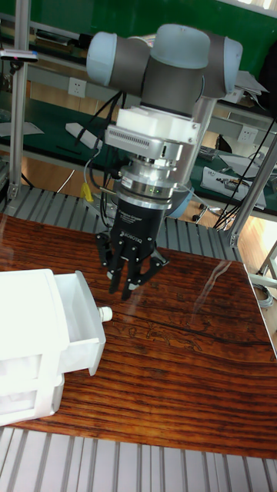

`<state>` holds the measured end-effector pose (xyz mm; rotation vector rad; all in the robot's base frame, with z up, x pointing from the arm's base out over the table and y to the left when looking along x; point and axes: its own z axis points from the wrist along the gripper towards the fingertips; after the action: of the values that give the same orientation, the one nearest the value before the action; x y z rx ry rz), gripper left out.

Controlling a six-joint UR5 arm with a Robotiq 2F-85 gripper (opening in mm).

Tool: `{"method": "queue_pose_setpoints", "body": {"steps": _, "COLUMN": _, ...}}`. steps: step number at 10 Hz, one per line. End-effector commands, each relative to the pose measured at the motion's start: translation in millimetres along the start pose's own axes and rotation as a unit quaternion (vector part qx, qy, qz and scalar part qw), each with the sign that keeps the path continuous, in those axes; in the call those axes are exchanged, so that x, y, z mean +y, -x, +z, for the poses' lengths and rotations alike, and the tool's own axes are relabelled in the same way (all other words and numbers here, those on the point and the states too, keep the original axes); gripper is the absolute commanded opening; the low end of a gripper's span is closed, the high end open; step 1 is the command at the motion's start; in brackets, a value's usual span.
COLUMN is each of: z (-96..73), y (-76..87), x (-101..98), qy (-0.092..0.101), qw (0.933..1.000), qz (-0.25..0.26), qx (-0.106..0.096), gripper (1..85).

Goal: Use the gripper to push and close the drawer

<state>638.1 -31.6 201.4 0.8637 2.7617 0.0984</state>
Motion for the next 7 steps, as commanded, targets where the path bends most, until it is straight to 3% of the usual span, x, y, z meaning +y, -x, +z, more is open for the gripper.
{"method": "queue_pose_setpoints", "body": {"steps": 1, "z": 9.4, "y": 7.3, "x": -12.4, "qy": -0.006, "qw": 0.9998, "qz": 0.018, "qx": 0.002, "gripper": 30.3}}
{"method": "queue_pose_setpoints", "body": {"steps": 5, "z": 16.2, "y": 14.6, "x": -5.7, "qy": 0.013, "qw": 0.9997, "qz": 0.019, "qx": -0.011, "gripper": 39.3}}
{"method": "queue_pose_setpoints", "body": {"steps": 6, "z": 17.0, "y": 15.1, "x": 5.4, "qy": 0.034, "qw": 0.9989, "qz": 0.030, "qx": -0.011, "gripper": 40.0}}
{"method": "queue_pose_setpoints", "body": {"steps": 7, "z": 18.0, "y": 15.7, "x": 8.6, "qy": 0.040, "qw": 0.9984, "qz": 0.038, "qx": -0.011, "gripper": 40.3}}
